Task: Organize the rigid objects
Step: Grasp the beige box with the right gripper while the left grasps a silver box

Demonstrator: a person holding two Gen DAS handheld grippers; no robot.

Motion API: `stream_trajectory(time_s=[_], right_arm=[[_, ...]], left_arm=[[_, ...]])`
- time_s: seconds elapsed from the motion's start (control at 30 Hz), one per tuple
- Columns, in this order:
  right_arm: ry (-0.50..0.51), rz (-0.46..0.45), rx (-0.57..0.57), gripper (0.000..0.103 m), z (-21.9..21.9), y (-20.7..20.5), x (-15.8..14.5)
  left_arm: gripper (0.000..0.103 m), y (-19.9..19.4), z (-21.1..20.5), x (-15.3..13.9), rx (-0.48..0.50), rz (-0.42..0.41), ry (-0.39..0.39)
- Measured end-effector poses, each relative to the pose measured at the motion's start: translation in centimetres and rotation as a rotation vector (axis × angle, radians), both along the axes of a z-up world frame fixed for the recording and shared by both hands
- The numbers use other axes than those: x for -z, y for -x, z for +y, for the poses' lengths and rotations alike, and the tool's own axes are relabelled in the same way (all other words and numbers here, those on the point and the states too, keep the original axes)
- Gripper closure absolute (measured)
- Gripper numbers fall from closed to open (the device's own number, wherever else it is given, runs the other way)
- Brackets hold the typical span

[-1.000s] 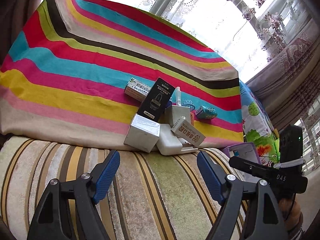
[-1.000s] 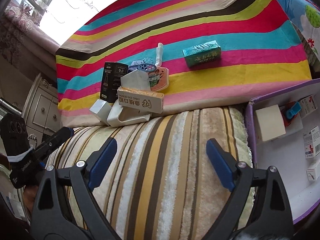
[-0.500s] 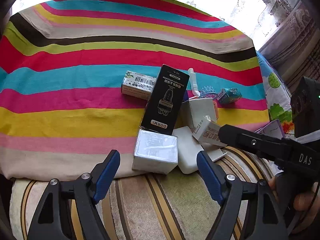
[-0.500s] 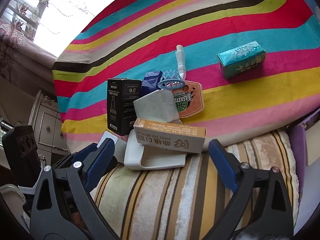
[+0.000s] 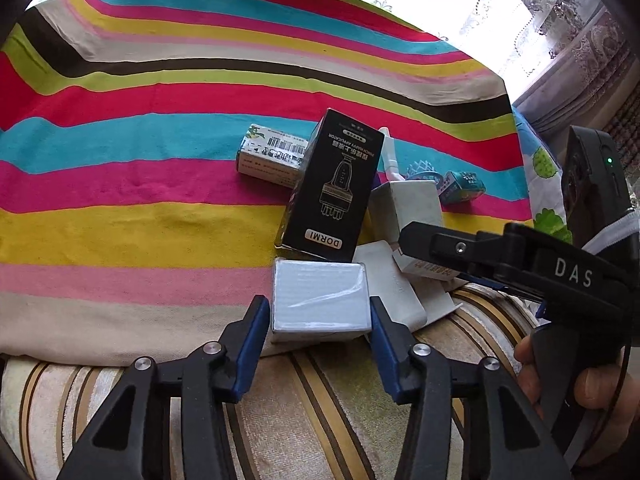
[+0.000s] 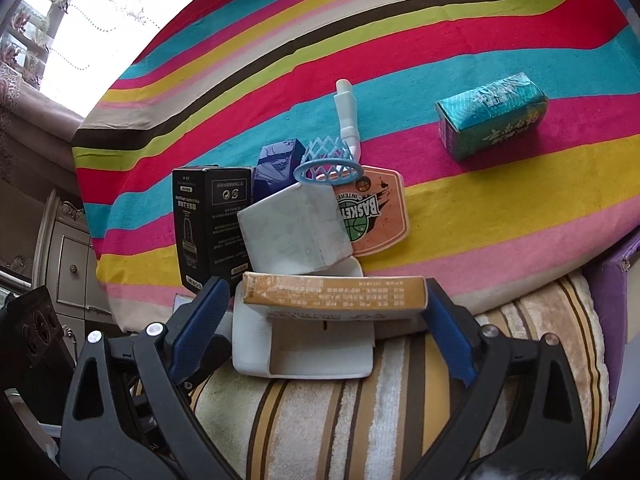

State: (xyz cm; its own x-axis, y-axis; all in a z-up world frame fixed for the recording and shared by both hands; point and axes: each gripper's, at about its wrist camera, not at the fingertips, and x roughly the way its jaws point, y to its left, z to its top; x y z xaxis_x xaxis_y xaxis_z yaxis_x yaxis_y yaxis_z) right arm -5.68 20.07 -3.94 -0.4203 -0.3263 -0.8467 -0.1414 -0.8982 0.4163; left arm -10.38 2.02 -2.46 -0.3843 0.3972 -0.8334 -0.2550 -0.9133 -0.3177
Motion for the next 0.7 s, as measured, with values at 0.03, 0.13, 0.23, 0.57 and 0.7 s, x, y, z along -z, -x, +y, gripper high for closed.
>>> stream_trajectory(time_s=[0.03, 0.13, 0.23, 0.57, 0.7], right_arm=[[-0.004, -0.002, -0.001, 0.007, -0.1, 0.1, 0.1], [-0.019, 0.005, -0.005, 0.007, -0.1, 0.1, 0.1], [-0.048, 0.016, -0.009, 0.017, -0.4, 0.1, 0.0], [-0.027, 0.071, -0.017, 0.019, -0.1, -1.4, -0.6], [-0.014, 0.098, -0.015, 0.019, 0.7, -3.0, -1.4]], left_arm=[[0.053, 0.0, 0.0, 0.0, 0.001, 0.0, -0.003], [0.053, 0.0, -0.2, 0.0, -0.002, 0.002, -0.011], [0.053, 0.0, 0.1, 0.0, -0.007, 0.007, -0.013], [0.053, -1.6, -0.3, -1.2, -0.061, 0.066, -0.016], [0.053, -3.0, -0.6, -2.3, -0.091, 0.105, -0.035]])
